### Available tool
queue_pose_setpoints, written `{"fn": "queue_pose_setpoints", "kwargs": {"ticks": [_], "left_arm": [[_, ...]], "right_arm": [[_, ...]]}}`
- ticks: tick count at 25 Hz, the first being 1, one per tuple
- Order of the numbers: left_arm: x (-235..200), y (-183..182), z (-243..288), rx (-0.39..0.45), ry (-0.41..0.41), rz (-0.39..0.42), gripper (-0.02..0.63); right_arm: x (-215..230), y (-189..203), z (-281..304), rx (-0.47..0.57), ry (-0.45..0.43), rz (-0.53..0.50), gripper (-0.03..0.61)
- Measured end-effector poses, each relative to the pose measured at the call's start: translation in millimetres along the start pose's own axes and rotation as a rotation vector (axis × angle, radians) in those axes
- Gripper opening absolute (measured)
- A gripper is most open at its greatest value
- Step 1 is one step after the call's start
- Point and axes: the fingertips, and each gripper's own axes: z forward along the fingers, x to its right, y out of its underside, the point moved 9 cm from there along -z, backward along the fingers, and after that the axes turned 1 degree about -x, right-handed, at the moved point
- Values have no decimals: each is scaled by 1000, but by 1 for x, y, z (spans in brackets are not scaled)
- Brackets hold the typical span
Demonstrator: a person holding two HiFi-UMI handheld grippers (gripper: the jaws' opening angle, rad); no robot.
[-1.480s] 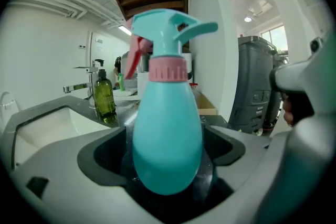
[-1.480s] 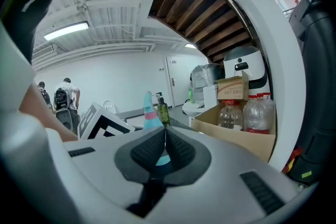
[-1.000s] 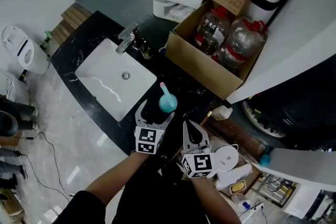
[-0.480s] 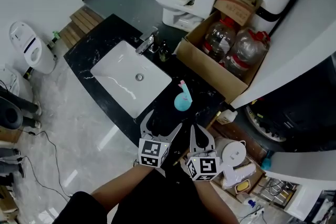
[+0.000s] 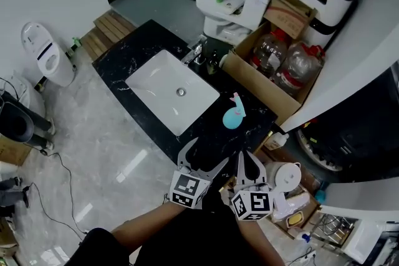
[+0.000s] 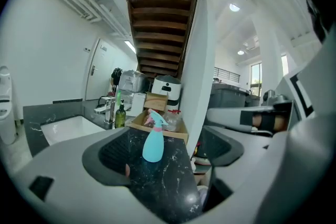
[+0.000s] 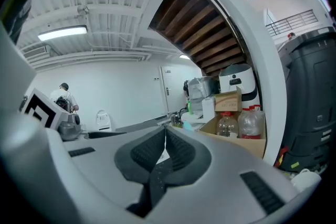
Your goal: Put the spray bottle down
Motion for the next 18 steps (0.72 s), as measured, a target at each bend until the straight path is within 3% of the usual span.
{"fn": "queue_pose_setpoints", "kwargs": {"ticks": [3,7,12,18], "left_arm": [[-1,-7,-19,-6,15,-6,393],[-5,-14,-46,14,-15,12,182],[-10,-30,-80,63,-19,0,57],[-15,-35,-107,136,4,-9,12]], "right_arm": [[-18,-7,-2,16,-27,-38,15],[-38,-11,-6,26,-45,-58,15],[-58,-13,-13,40,-32,-74,15],[-86,-8,-25,23,-24,-63,15]]}}
